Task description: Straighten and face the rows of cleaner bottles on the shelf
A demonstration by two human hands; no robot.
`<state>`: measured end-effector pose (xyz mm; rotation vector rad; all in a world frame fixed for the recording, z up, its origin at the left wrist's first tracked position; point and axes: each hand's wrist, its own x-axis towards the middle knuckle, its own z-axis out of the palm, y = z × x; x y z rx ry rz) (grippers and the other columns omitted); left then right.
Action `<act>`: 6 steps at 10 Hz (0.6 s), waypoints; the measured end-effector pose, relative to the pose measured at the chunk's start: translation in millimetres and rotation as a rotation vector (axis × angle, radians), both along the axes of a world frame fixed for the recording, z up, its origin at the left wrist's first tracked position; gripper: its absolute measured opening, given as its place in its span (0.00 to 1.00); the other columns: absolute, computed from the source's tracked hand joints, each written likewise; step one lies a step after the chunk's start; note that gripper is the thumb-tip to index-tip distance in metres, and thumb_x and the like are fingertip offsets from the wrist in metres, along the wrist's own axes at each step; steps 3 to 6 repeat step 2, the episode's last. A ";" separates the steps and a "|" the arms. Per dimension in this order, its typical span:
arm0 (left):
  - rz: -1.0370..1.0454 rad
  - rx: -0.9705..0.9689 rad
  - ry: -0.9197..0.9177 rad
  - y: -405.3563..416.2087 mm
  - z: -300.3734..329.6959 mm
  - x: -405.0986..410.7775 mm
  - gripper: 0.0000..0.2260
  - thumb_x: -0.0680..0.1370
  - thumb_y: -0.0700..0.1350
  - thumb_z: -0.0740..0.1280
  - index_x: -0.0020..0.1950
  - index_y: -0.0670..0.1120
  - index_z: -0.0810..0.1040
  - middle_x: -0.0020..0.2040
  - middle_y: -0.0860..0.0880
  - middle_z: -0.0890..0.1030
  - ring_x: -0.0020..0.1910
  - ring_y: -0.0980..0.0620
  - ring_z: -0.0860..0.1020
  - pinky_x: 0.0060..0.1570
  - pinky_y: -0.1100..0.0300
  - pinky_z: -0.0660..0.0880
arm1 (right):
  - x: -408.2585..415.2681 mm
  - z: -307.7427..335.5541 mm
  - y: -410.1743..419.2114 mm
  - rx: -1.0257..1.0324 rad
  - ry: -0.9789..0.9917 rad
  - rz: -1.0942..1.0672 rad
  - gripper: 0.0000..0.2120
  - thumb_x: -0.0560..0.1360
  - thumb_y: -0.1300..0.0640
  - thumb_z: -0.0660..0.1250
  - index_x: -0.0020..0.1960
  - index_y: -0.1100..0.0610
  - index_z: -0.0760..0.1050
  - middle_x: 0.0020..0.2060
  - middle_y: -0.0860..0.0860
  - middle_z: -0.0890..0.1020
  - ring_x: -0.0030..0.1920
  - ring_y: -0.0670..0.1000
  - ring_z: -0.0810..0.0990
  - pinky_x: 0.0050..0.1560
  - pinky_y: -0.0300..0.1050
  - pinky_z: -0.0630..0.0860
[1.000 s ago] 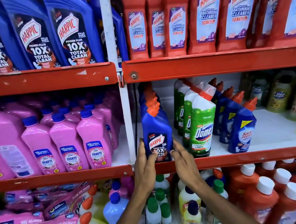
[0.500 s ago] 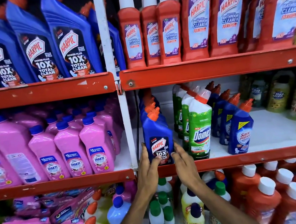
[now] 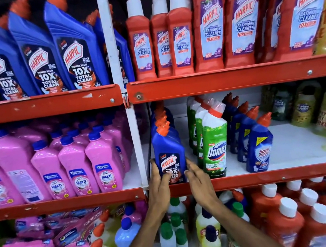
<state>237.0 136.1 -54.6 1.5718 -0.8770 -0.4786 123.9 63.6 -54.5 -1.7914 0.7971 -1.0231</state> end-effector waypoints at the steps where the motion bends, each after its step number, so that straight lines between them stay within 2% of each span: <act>1: -0.009 -0.005 -0.016 1.4 4.8 -2.7 0.39 0.75 0.56 0.60 0.83 0.53 0.47 0.83 0.46 0.61 0.79 0.47 0.66 0.79 0.44 0.63 | -2.2 0.9 -1.4 -0.005 -0.021 0.011 0.20 0.82 0.60 0.56 0.73 0.53 0.70 0.55 0.44 0.82 0.51 0.28 0.78 0.49 0.21 0.71; 2: 0.038 -0.053 -0.156 8.1 6.1 -8.0 0.40 0.76 0.57 0.60 0.83 0.49 0.46 0.85 0.46 0.55 0.83 0.48 0.59 0.82 0.50 0.58 | -15.3 -2.9 -1.2 -0.031 -0.200 -0.190 0.18 0.81 0.50 0.57 0.69 0.50 0.75 0.61 0.48 0.83 0.60 0.41 0.81 0.62 0.38 0.77; 6: 0.038 -0.053 -0.156 8.1 6.1 -8.0 0.40 0.76 0.57 0.60 0.83 0.49 0.46 0.85 0.46 0.55 0.83 0.48 0.59 0.82 0.50 0.58 | -15.3 -2.9 -1.2 -0.031 -0.200 -0.190 0.18 0.81 0.50 0.57 0.69 0.50 0.75 0.61 0.48 0.83 0.60 0.41 0.81 0.62 0.38 0.77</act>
